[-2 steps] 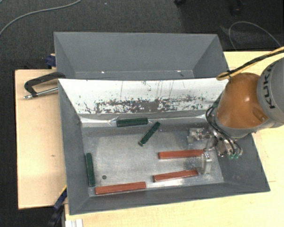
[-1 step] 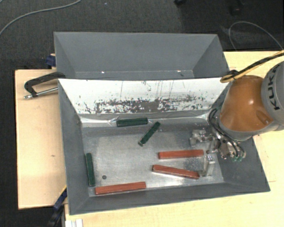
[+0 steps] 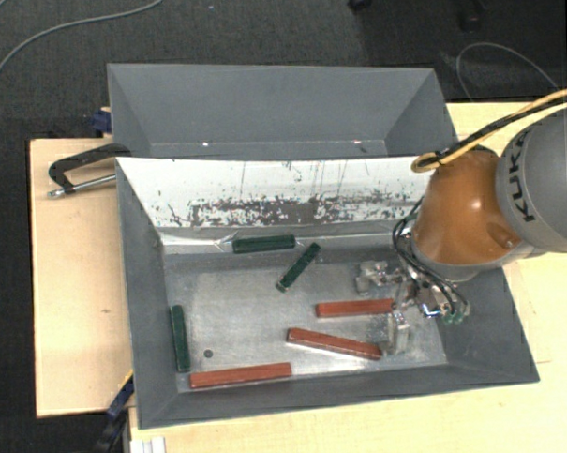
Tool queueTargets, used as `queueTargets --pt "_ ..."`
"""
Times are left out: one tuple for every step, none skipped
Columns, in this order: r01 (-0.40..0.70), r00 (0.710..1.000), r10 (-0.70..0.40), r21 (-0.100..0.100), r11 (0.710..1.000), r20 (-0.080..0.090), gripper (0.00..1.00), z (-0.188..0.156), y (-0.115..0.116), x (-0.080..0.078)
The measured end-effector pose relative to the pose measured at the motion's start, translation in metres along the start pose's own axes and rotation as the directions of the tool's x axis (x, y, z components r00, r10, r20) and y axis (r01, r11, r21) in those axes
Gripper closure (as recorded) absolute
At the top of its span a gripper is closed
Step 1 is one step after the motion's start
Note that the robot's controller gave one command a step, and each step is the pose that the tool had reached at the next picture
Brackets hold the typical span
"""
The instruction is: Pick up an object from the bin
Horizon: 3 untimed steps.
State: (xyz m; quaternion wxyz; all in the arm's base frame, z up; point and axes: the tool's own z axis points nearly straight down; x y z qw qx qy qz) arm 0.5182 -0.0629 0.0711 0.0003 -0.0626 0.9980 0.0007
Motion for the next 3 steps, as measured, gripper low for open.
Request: queueTargets --pt "-0.003 1.0 0.003 0.001 1.0 0.0 1.0 0.001 -0.001 0.001" --pt "0.223 0.975 -0.223 0.004 0.975 0.007 1.0 -0.119 -0.034 -0.051" --pt "0.249 0.969 -0.249 0.004 0.969 0.007 1.0 -0.253 -0.04 -0.069"
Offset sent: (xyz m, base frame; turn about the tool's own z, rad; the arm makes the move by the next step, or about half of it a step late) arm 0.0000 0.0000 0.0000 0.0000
